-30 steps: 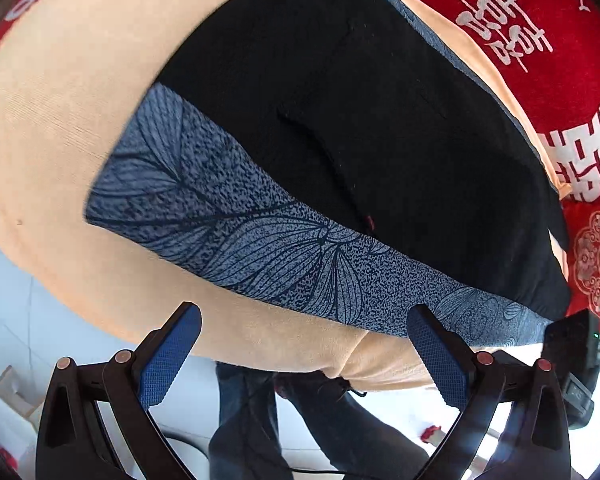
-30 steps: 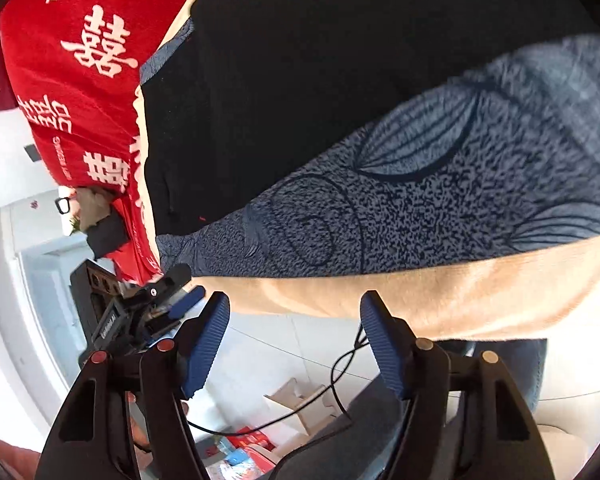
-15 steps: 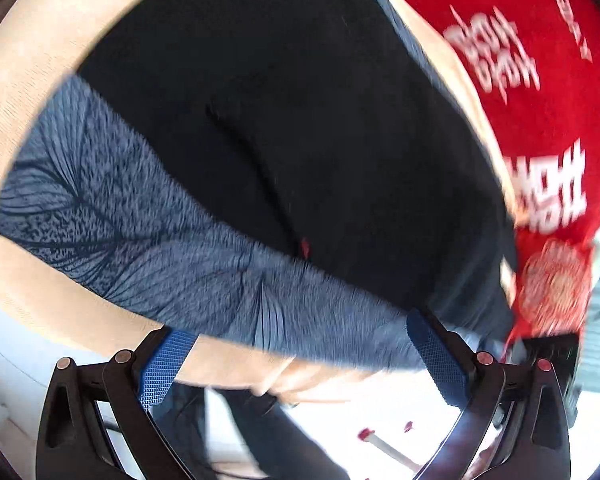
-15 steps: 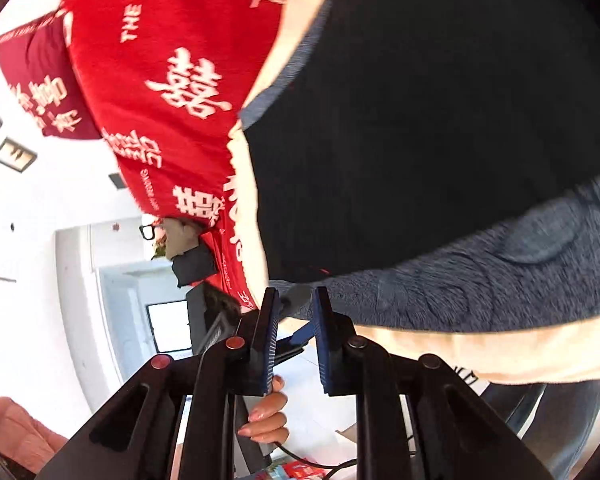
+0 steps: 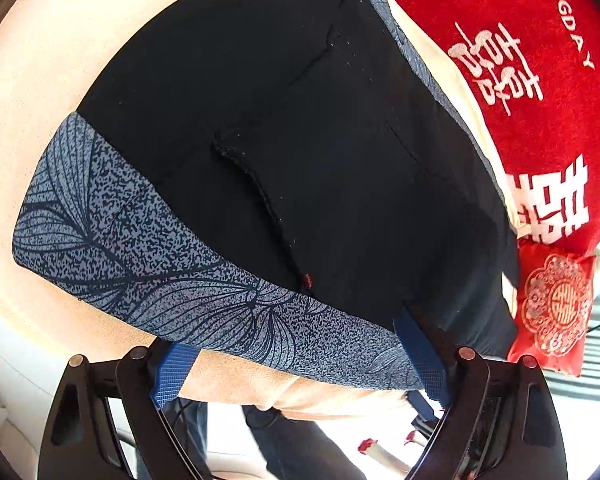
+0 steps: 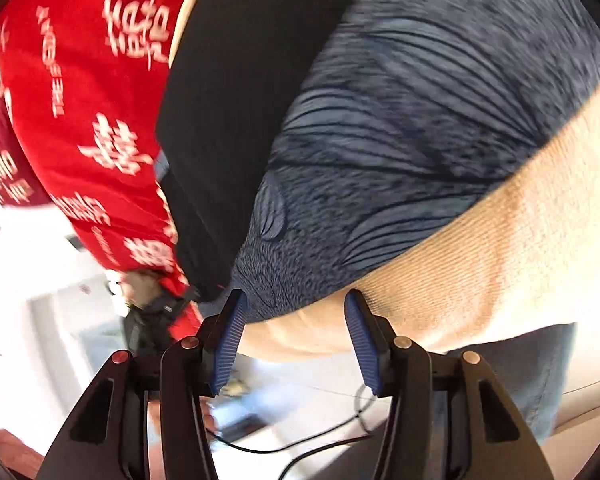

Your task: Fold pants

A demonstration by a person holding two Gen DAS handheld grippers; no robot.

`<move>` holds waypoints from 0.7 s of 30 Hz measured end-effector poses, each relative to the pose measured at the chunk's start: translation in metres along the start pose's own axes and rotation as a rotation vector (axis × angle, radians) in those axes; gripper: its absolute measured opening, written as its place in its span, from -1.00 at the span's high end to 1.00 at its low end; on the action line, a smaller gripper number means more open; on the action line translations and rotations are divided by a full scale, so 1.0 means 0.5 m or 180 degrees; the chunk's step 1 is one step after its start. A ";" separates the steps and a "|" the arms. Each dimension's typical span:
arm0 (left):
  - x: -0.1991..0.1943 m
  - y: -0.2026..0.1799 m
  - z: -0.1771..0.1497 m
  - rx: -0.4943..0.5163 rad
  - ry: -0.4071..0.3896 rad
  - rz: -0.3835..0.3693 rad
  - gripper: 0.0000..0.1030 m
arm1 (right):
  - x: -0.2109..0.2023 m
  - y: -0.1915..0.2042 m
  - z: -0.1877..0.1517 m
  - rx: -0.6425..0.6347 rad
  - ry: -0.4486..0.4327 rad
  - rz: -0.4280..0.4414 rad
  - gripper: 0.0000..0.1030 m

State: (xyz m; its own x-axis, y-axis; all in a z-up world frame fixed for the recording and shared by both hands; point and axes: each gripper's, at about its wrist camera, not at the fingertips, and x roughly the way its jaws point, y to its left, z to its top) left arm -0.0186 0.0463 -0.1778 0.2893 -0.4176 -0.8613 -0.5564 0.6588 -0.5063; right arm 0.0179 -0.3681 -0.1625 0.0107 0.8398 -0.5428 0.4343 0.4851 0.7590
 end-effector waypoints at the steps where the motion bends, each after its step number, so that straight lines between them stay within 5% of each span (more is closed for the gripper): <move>1: 0.000 0.000 0.000 0.0013 -0.0001 0.0030 -0.80 | -0.002 -0.005 0.000 0.0033 -0.0003 0.0052 -0.08; 2: -0.001 0.000 -0.002 0.0010 -0.0004 0.0049 -0.79 | -0.005 -0.009 0.001 0.0054 -0.0008 0.0082 0.06; 3: -0.002 -0.001 -0.003 -0.0005 -0.0011 0.0080 -0.69 | -0.006 -0.012 0.003 0.0108 -0.0018 0.0125 0.49; 5: -0.005 -0.002 0.001 -0.0043 -0.0035 0.0197 -0.26 | -0.012 -0.009 0.014 0.0213 -0.0085 0.0179 0.90; 6: -0.010 0.002 0.004 -0.0074 -0.0032 0.0173 0.17 | -0.015 0.003 0.021 0.0231 -0.0096 0.0219 0.90; 8: -0.022 0.014 0.016 -0.0238 0.0015 -0.0025 0.52 | -0.022 0.051 0.032 0.0082 -0.0072 0.0180 0.91; 16: -0.137 -0.092 0.078 0.0008 -0.0298 -0.0006 0.52 | -0.054 0.286 0.134 -0.0773 0.0249 0.0051 0.91; 21: -0.153 -0.189 0.205 0.0301 -0.0587 -0.0068 0.51 | -0.023 0.420 0.291 -0.1260 0.0321 0.0008 0.91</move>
State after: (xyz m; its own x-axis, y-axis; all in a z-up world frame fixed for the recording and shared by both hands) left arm 0.0916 0.0800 -0.0685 0.4427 -0.3162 -0.8390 -0.4755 0.7106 -0.5187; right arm 0.2403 -0.3112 -0.0491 -0.0856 0.8512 -0.5178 0.0540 0.5230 0.8506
